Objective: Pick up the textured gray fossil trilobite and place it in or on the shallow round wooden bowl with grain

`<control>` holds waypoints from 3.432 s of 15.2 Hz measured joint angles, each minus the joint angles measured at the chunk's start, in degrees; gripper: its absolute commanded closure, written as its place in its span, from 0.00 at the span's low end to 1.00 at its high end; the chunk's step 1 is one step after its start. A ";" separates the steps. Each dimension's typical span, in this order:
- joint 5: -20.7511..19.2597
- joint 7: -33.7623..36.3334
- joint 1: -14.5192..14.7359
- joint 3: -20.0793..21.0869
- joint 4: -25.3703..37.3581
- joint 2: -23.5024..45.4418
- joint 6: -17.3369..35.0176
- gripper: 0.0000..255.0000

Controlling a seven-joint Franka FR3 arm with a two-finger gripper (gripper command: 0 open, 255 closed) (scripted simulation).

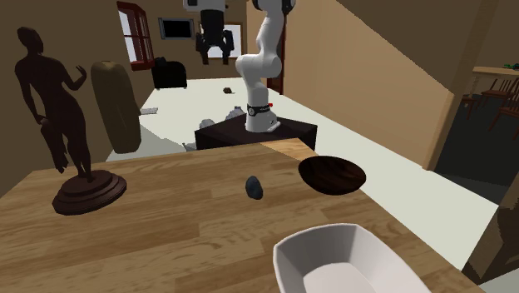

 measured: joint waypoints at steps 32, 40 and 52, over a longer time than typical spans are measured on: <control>-25.06 15.68 13.32 11.74 28.96 62.42 34.09 0.00; -27.51 17.11 14.75 10.02 30.67 67.44 37.24 0.00; -27.61 17.17 14.83 9.94 30.83 67.69 37.34 1.00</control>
